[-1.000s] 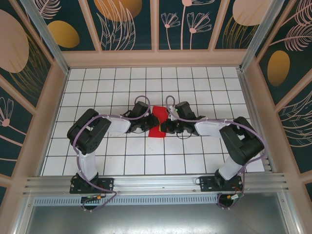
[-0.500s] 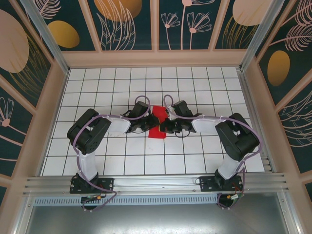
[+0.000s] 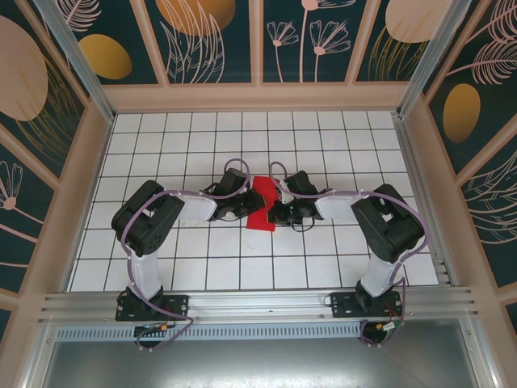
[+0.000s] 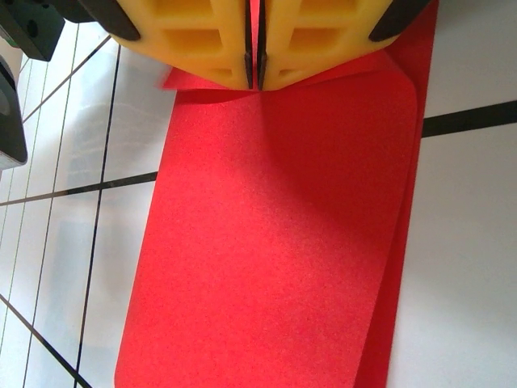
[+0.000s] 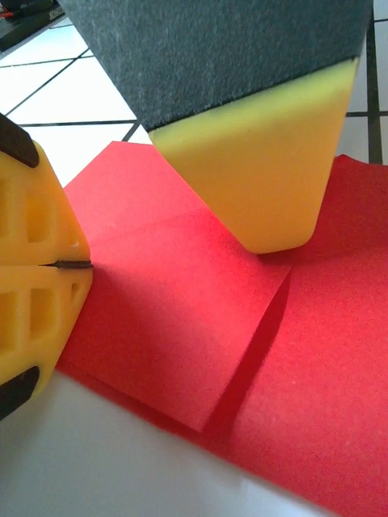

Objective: Fold a paper plane with a square sheet of paper (pick it up from the middle)
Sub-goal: Fold the triangle a second time at the center of the table.

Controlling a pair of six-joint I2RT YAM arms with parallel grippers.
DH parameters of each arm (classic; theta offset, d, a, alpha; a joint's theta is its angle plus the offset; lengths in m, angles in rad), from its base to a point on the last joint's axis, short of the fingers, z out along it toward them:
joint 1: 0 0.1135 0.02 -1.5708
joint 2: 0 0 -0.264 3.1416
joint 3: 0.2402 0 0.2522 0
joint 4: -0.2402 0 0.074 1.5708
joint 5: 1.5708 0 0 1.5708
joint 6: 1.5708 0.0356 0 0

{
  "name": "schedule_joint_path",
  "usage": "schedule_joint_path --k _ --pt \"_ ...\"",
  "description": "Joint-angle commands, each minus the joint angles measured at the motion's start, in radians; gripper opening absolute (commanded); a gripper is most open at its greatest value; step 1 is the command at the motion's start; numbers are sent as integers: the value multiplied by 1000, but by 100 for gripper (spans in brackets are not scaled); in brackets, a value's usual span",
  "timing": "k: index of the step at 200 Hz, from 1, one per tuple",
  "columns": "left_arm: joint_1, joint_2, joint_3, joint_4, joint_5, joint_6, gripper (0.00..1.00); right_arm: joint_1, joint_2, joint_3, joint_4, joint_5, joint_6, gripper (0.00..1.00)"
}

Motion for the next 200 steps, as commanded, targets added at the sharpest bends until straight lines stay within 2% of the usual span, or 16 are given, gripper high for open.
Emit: schedule_joint_path --k 1,74,100,127,200 --pt "-12 40 -6 -63 -5 22 14 8 3 -32 -63 47 -27 3" --pt "-12 43 -6 -60 -5 23 14 19 -102 49 -99 -14 -49 6" --pt "-13 43 -7 -60 -4 21 14 44 -84 67 -98 -29 -43 7" --pt "-13 44 -6 -59 -4 22 14 70 -44 99 -136 17 -48 8" --pt "-13 46 -11 -63 -8 25 13 34 -2 16 -98 39 -27 7"
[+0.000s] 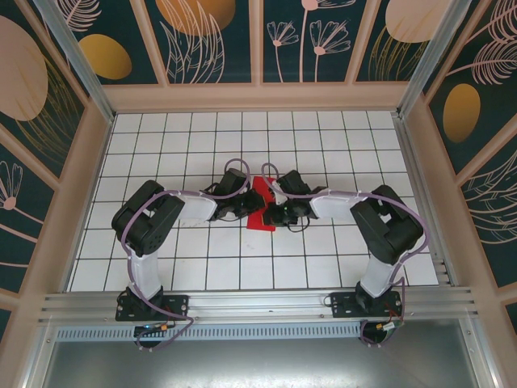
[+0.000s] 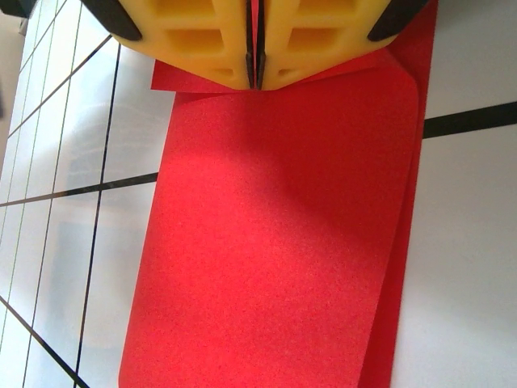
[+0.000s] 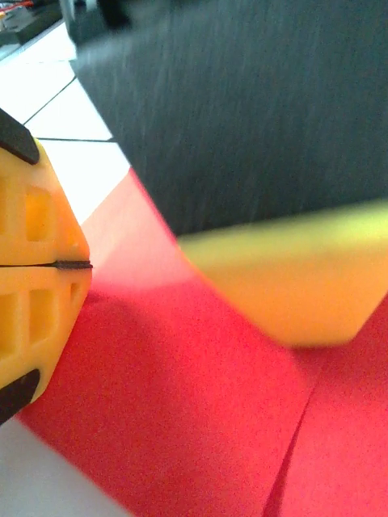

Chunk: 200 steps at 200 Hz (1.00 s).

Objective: Fold a paper plane with a square sheet of paper (pick it up from the middle)
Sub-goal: Fold the triangle a second time at the center of the table.

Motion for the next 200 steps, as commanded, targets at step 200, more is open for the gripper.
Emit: schedule_joint_path --k 200 --pt "-12 63 -31 -54 -45 20 8 -110 -116 -312 115 -129 163 9"
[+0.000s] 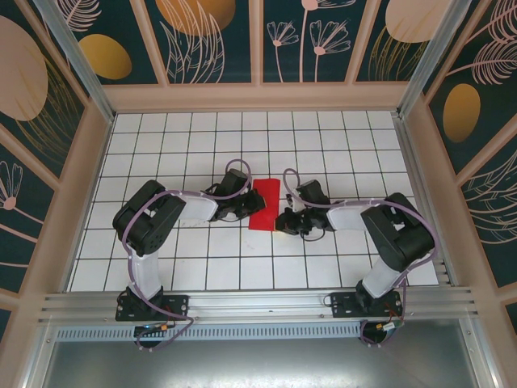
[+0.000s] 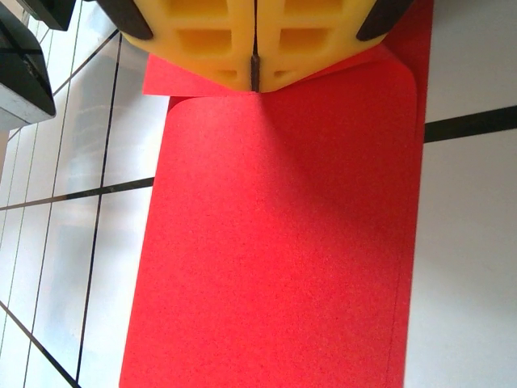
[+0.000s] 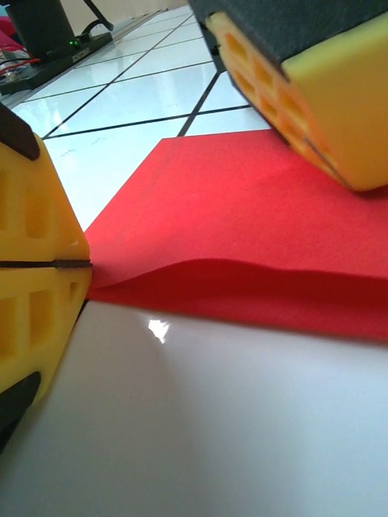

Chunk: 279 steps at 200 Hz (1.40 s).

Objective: Fold a paper plane with a square sheet of paper (pick it up from the middle)
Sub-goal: Fold the triangle a second time at the center of the table.

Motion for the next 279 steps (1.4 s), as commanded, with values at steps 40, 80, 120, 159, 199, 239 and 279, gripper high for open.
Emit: schedule_joint_path --k 40,80,120,159,199,239,279 --pt "-6 53 -33 -54 -36 23 9 -7 -128 -52 -122 -19 34 10" --pt "-7 54 -19 -55 -25 27 10 -8 -146 47 -93 -32 52 10" --pt "-7 56 -14 -54 -19 27 10 -7 14 150 -66 -48 81 10" --pt "-6 57 -11 -52 -12 28 11 -7 84 163 -110 -6 67 10" --pt "-6 52 -7 -65 -20 36 11 -28 98 97 -128 29 47 10" --pt "-7 11 -9 -48 -16 53 16 -41 109 48 -101 23 54 9" --pt "-7 -70 31 -35 12 84 32 -41 123 52 -104 32 53 5"
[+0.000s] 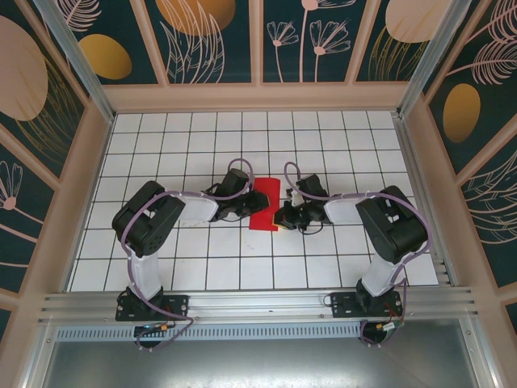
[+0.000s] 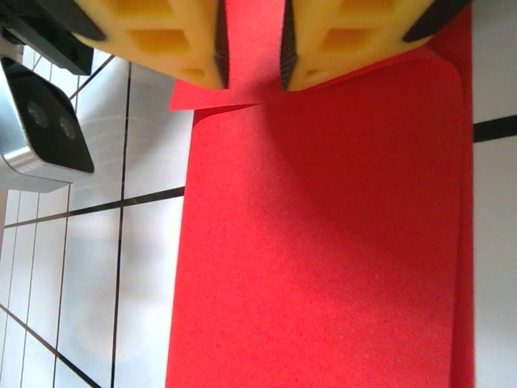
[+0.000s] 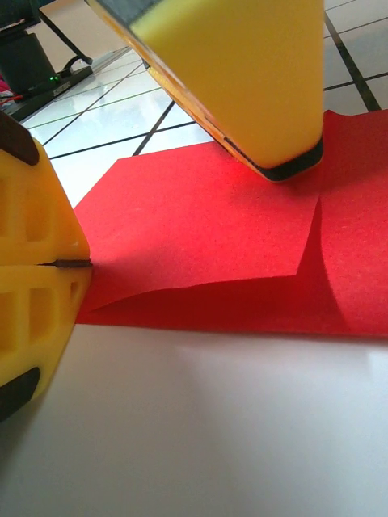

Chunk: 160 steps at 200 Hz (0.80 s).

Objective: Fold a paper plane with a square sheet of paper (pick it up from the middle)
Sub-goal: Fold the triangle a second time at the center of the table.

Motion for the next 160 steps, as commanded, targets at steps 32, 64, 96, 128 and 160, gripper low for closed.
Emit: schedule_joint_path --k 32,64,96,128,160 --pt "-14 -72 27 -27 33 11 28 -10 51 -31 -93 75 -10 2" --pt "-48 -34 43 -22 58 -1 25 -10 56 -34 -91 78 -13 2" --pt "-59 1 45 -30 35 1 23 -10 65 -41 -88 83 -13 1" --pt "-58 20 31 -63 -41 15 21 -10 76 -37 -103 92 -27 0" --pt "-46 39 38 -96 -94 31 18 -9 90 -31 -130 111 -49 0"
